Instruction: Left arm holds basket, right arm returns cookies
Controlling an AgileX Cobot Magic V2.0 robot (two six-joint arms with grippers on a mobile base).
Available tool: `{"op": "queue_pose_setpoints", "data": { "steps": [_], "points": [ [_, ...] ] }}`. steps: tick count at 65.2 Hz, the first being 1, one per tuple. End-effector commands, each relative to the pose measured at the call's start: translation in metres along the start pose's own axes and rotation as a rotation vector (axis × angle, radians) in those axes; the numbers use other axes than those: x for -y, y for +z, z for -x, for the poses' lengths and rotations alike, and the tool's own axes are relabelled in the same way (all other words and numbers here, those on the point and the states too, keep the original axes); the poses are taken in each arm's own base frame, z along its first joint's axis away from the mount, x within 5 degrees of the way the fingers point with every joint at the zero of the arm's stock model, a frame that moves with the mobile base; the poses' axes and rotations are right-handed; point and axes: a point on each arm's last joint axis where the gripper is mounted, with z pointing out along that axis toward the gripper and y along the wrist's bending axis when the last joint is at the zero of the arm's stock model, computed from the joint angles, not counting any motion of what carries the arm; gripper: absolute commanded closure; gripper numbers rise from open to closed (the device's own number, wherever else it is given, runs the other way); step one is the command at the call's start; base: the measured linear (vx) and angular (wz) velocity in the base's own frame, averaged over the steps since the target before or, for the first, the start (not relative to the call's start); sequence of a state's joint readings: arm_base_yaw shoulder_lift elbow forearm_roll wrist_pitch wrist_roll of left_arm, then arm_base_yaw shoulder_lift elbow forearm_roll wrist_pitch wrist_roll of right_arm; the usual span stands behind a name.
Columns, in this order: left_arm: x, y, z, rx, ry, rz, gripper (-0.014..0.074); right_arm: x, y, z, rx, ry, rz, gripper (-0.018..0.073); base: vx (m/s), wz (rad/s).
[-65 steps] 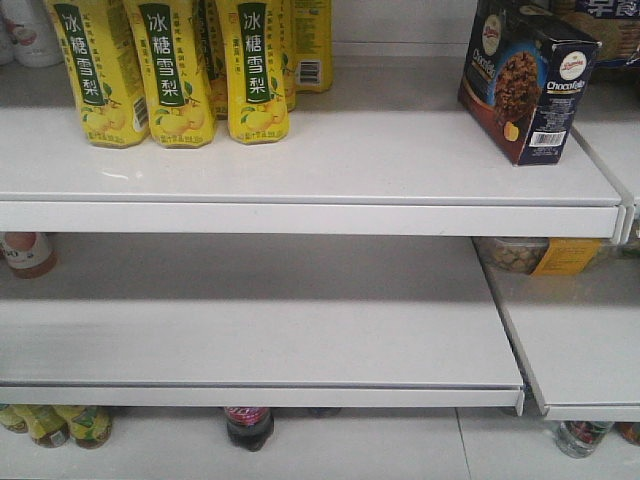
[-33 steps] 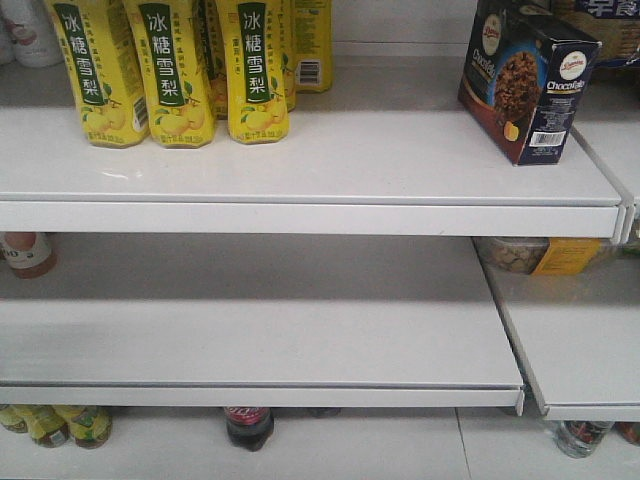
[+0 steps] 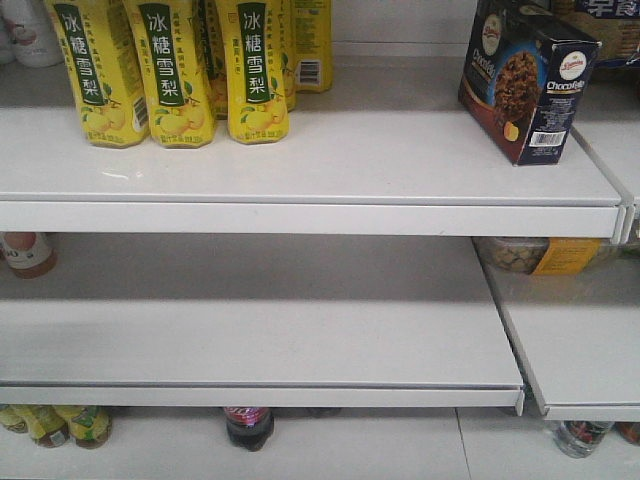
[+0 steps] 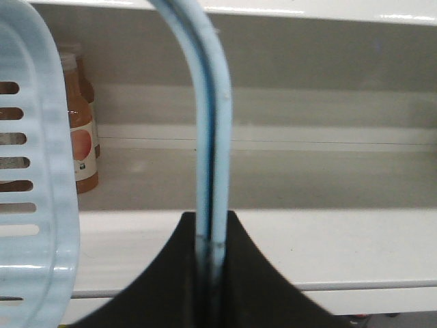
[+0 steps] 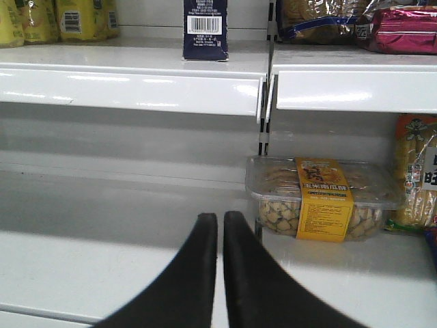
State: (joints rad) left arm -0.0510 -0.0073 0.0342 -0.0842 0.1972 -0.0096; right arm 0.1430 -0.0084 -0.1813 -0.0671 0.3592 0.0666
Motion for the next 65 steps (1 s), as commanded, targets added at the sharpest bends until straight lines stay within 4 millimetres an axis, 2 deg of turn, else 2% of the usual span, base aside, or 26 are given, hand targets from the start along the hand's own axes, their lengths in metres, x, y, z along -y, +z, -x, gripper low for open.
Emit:
{"op": "queue_pose_setpoints", "data": {
  "steps": [1,21,27,40,59,65],
  "points": [
    [0.001,-0.005,0.02,0.154,0.025,-0.001,0.0602,0.0,-0.002,0.015,0.094,-0.015,-0.001,0.057,0.0,0.0],
    [0.001,-0.005,0.02,0.154,0.025,-0.001,0.0602,0.0,-0.002,0.015,0.092,-0.024,-0.006,0.057,0.0,0.0],
    [0.001,-0.005,0.02,0.153,0.025,-0.001,0.0602,0.002,-0.002,0.015,0.092,-0.073,-0.049,0.057,0.0,0.0],
    [0.001,-0.005,0.02,0.153,0.025,-0.001,0.0602,0.007,-0.001,0.013,0.105,-0.036,-0.162,0.057,0.0,0.0],
    [0.001,-0.005,0.02,0.153,0.025,-0.001,0.0602,0.007,0.016,-0.029,0.264,0.017,-0.137,0.057,0.0,0.0],
    [0.001,-0.005,0.02,0.153,0.025,-0.001,0.0602,0.007,0.016,-0.03,0.268,0.044,-0.133,0.057,0.0,0.0]
  ]
}}
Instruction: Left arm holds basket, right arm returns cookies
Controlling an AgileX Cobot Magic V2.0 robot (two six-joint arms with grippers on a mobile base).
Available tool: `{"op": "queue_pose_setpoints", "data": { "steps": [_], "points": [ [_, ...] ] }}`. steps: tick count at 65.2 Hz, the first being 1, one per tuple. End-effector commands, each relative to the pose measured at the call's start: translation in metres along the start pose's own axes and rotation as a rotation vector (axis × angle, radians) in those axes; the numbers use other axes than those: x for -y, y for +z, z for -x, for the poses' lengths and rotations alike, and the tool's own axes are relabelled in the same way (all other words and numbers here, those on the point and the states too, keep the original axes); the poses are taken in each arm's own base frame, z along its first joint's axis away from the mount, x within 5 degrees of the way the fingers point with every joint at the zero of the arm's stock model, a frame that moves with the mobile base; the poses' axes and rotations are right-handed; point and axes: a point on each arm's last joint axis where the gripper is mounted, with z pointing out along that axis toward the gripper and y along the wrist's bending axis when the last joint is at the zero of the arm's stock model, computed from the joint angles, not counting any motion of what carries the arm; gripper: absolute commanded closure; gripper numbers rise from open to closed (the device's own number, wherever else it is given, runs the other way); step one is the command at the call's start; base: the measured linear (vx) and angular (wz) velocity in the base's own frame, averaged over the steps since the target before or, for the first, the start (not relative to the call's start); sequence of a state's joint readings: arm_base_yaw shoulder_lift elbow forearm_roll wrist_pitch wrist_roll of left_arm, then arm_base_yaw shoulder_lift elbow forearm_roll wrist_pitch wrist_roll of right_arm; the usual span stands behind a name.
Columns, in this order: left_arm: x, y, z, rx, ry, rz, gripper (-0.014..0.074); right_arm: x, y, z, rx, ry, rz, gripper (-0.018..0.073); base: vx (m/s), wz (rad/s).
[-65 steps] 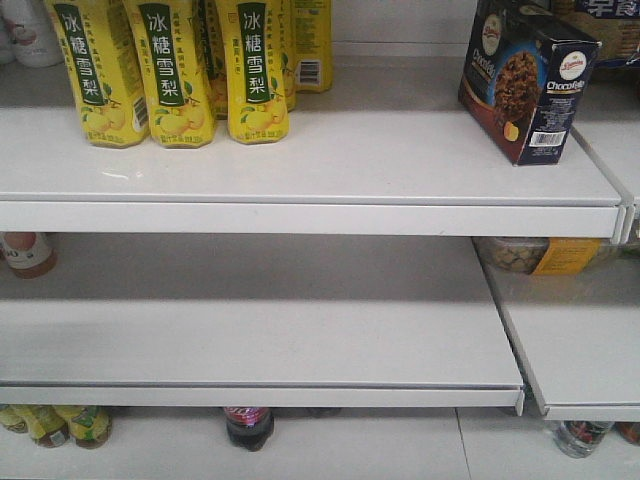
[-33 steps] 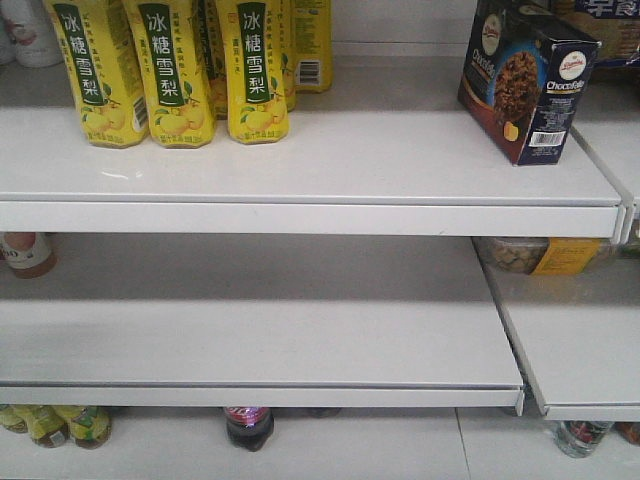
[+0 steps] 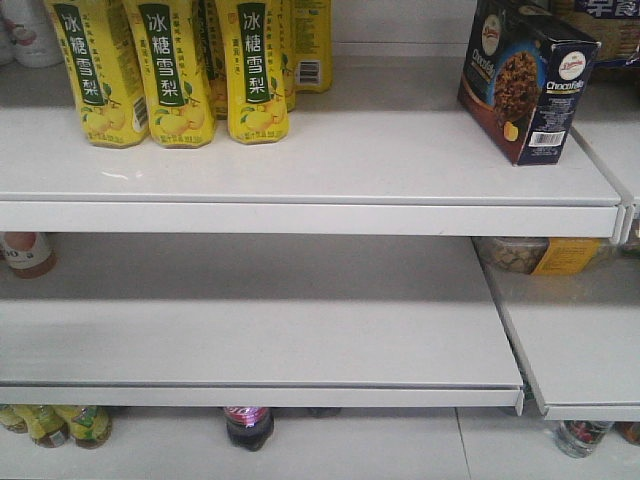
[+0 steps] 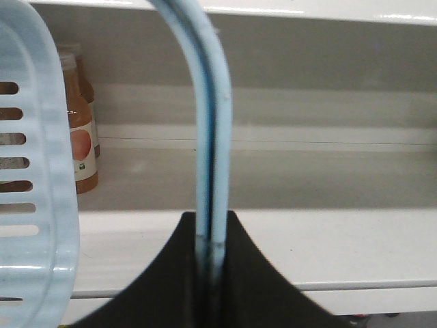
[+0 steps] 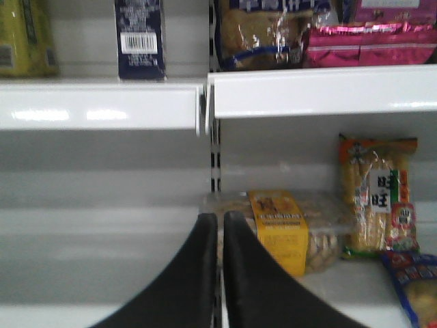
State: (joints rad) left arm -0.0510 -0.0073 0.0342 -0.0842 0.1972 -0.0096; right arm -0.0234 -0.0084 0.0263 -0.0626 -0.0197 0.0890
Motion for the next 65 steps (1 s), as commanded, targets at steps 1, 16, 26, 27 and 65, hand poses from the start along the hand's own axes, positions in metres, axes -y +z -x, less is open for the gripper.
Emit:
{"op": "queue_pose_setpoints", "data": {
  "steps": [1,16,26,27,65],
  "points": [
    [0.001,-0.0047,0.0204,0.153,0.025,-0.001,0.0602,-0.0004,0.0007,0.0038,0.094,0.027,0.005,0.057,0.0,0.0],
    [0.001,-0.0047,0.0204,0.153,0.025,-0.001,0.0602,-0.0005,-0.0016,0.0059,0.127,0.027,0.006,0.057,0.0,0.0],
    [0.001,-0.0047,0.0204,0.153,0.025,-0.001,0.0602,-0.0005,-0.0015,0.0057,0.123,0.024,0.006,0.057,0.0,0.0],
    [0.001,-0.0047,0.0204,0.153,0.025,-0.001,0.0602,-0.0005,-0.0015,0.0057,0.123,0.024,0.006,0.057,0.0,0.0],
    [0.001,-0.0047,0.0204,0.153,0.025,-0.001,0.0602,-0.0004,-0.0015,0.0056,0.12,0.024,0.005,0.057,0.0,0.0]
  ]
}}
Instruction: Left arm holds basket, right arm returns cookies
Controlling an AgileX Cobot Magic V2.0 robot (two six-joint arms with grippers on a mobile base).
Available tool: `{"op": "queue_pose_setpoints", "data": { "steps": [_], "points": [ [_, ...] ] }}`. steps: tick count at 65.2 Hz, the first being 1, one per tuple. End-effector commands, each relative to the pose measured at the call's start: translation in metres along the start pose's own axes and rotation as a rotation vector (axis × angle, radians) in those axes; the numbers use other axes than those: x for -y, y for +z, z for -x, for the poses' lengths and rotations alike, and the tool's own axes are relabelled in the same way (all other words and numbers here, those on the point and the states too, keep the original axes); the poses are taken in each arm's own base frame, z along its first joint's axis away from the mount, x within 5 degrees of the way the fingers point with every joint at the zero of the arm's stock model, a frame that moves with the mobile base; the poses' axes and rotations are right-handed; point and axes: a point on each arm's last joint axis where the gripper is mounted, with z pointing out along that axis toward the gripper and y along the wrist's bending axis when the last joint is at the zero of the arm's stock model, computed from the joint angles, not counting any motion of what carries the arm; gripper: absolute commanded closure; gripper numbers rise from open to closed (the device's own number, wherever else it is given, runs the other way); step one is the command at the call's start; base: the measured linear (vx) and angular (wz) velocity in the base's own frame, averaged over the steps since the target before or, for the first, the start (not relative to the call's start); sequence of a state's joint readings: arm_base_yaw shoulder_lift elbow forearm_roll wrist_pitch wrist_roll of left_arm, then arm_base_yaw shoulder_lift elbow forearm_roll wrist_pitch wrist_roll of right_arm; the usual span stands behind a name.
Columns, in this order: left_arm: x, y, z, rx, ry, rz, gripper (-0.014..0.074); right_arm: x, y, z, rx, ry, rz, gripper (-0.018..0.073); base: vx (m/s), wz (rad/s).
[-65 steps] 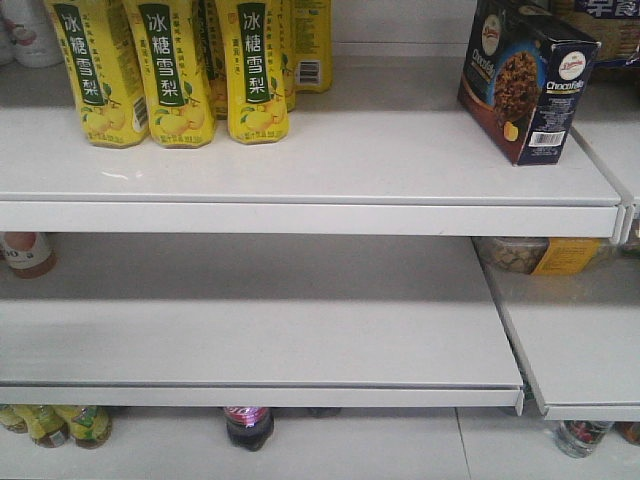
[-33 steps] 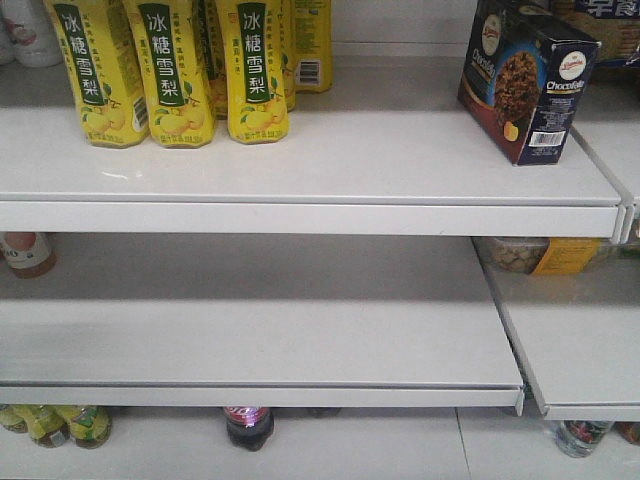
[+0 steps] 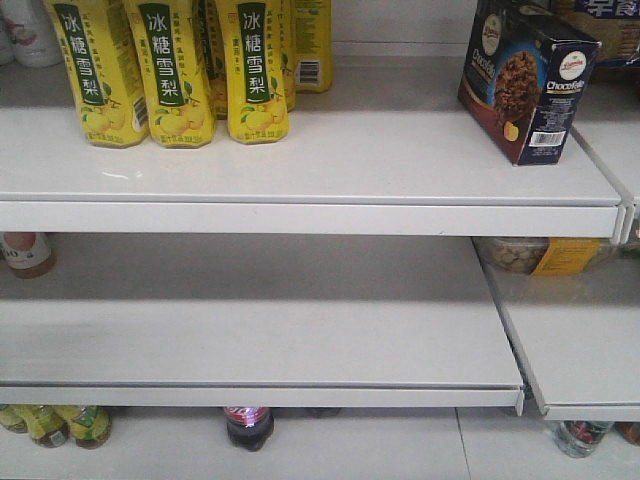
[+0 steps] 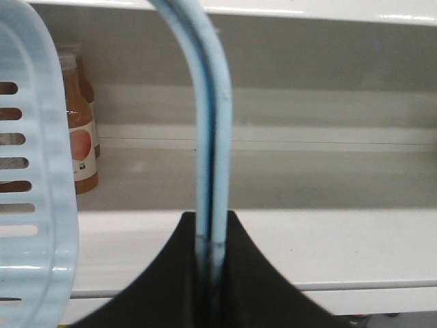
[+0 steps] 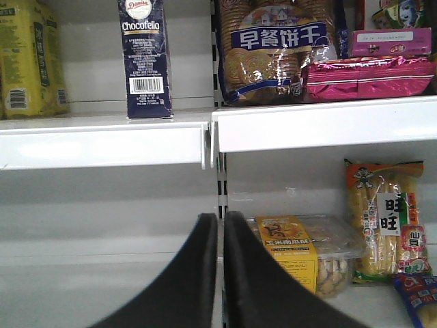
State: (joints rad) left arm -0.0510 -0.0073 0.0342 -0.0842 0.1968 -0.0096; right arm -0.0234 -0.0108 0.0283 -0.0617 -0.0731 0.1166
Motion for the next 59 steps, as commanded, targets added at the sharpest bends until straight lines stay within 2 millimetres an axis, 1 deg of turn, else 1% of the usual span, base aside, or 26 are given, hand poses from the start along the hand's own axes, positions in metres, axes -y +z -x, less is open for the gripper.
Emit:
{"op": "queue_pose_setpoints", "data": {
  "steps": [1,59],
  "points": [
    [0.001,-0.0047,0.0204,0.153,0.025,-0.001,0.0602,-0.0001,-0.0011,0.0013,0.066,-0.005,0.001,0.057,0.0,0.0],
    [0.001,-0.0047,0.0204,0.153,0.025,-0.001,0.0602,-0.0001,-0.0011,0.0013,0.066,-0.005,0.001,0.057,0.0,0.0]
  ]
}}
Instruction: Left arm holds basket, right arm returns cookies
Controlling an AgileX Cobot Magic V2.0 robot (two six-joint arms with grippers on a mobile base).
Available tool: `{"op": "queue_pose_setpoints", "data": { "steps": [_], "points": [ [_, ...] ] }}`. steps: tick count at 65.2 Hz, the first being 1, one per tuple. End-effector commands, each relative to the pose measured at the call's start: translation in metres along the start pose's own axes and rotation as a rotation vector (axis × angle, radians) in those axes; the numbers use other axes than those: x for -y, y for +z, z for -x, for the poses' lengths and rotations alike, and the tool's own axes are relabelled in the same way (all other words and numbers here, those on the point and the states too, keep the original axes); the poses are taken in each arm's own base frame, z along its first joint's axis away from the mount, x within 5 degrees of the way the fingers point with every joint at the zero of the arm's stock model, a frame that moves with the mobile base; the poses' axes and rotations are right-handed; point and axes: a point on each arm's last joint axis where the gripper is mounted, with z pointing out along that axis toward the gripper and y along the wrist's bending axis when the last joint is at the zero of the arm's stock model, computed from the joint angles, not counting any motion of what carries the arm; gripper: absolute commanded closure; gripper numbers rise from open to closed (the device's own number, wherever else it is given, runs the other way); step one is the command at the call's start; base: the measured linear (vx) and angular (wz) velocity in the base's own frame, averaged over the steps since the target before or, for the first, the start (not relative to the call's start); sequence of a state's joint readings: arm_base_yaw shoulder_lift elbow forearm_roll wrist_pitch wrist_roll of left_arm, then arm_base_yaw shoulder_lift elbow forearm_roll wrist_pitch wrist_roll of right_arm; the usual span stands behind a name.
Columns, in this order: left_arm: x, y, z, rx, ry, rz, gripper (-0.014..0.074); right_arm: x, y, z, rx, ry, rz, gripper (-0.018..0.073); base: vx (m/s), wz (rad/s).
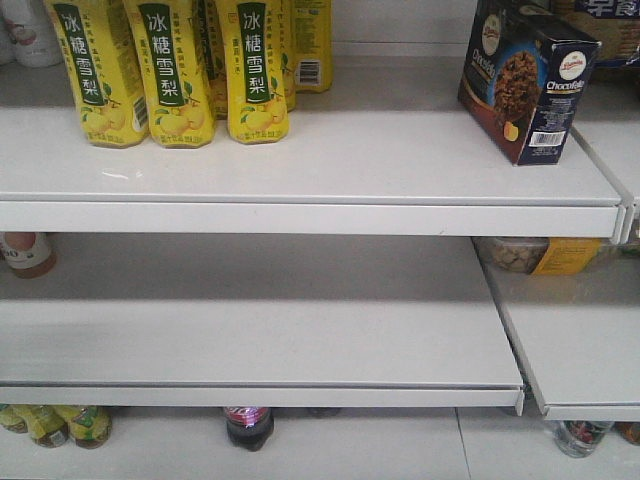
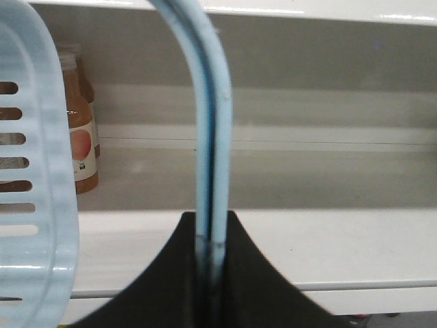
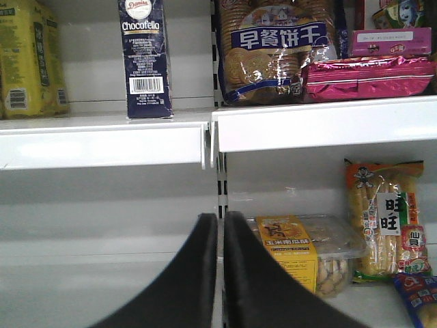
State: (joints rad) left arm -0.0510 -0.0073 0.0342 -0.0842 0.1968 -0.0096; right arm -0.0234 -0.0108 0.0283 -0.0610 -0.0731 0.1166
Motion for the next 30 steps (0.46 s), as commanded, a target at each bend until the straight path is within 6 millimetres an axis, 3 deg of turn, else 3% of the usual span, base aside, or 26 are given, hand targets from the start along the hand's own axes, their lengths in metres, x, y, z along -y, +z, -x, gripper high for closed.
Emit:
{"op": "queue_pose_setpoints", "data": {
  "steps": [1,30],
  "points": [
    [0.001,-0.0047,0.0204,0.153,0.025,-0.001,0.0602,-0.0001,-0.0011,0.0013,0.066,-0.005,0.001,0.057,0.0,0.0],
    [0.001,-0.0047,0.0204,0.153,0.025,-0.001,0.0602,-0.0001,-0.0011,0.0013,0.066,-0.005,0.001,0.057,0.0,0.0]
  ]
}}
